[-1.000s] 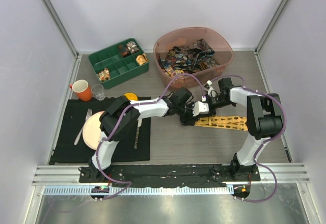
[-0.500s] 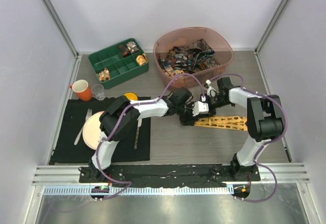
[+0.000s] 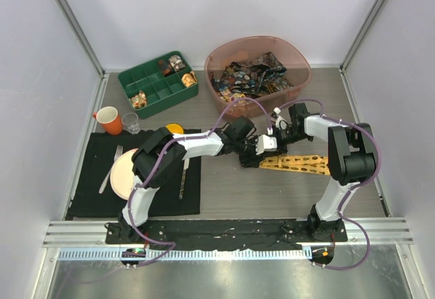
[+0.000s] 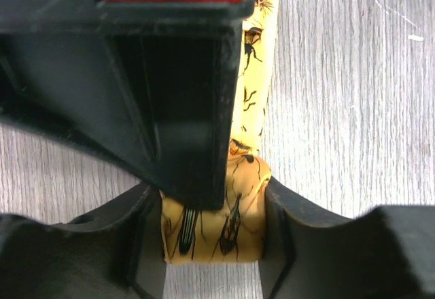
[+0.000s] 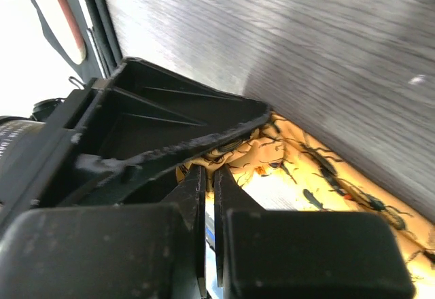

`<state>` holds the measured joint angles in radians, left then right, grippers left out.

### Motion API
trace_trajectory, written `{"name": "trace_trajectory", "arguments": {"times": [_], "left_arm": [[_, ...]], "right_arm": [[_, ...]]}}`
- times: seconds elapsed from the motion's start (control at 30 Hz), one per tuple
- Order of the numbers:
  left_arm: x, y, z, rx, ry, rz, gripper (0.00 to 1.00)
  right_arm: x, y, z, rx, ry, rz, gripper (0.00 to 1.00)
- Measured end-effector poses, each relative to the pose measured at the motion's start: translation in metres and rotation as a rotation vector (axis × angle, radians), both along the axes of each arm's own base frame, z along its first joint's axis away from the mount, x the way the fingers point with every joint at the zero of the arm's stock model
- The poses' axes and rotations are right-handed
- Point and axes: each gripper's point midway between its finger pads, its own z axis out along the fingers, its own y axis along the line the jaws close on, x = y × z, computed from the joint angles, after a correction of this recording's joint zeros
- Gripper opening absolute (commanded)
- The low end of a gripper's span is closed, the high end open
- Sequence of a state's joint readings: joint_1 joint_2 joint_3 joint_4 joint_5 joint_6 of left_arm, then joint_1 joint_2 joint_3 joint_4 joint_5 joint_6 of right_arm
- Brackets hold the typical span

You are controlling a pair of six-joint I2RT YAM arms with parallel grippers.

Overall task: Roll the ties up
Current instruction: Roll the tie at the center of the board.

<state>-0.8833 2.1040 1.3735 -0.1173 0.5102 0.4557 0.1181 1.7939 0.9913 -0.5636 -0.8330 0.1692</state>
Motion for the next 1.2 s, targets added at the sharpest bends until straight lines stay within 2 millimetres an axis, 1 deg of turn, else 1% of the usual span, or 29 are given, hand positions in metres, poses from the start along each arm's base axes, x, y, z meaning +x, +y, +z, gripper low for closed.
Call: {"name": "trace_trajectory", "arguments": {"times": [0.13, 0.33, 0.43, 0.47, 0.57, 0.83, 1.03, 1.2], "left_arm": [[0.000, -0.001, 0.001, -0.026, 0.011, -0.002, 0.54], [0.000, -0.002, 0.003, -0.058, 0.038, 0.013, 0.58], [0.000, -0.002, 0.004, -0.073, 0.047, 0.020, 0.61], [0.000, -0.002, 0.004, -0.078, 0.049, 0.022, 0.65], [-0.003, -0.002, 0.005, -0.096, 0.057, 0.023, 0.67], [-0.003, -0.004, 0.008, -0.123, 0.093, 0.048, 0.70], [-0.001, -0.011, 0.009, -0.141, 0.113, 0.058, 0.70], [0.003, -0.020, 0.010, -0.161, 0.127, 0.058, 0.71]], "right_arm": [[-0.001, -0.006, -0.006, -0.006, 0.038, -0.019, 0.01], [-0.003, -0.015, -0.010, -0.038, 0.077, -0.043, 0.01], [-0.003, -0.019, -0.011, -0.058, 0.089, -0.053, 0.01], [-0.003, -0.021, -0.012, -0.067, 0.093, -0.056, 0.01], [-0.003, -0.025, -0.013, -0.093, 0.101, -0.061, 0.01], [-0.003, -0.039, -0.018, -0.203, 0.117, -0.071, 0.01], [-0.006, -0.054, -0.029, -0.313, 0.127, -0.059, 0.01], [-0.007, -0.054, -0.030, -0.356, 0.105, -0.026, 0.01]]}}
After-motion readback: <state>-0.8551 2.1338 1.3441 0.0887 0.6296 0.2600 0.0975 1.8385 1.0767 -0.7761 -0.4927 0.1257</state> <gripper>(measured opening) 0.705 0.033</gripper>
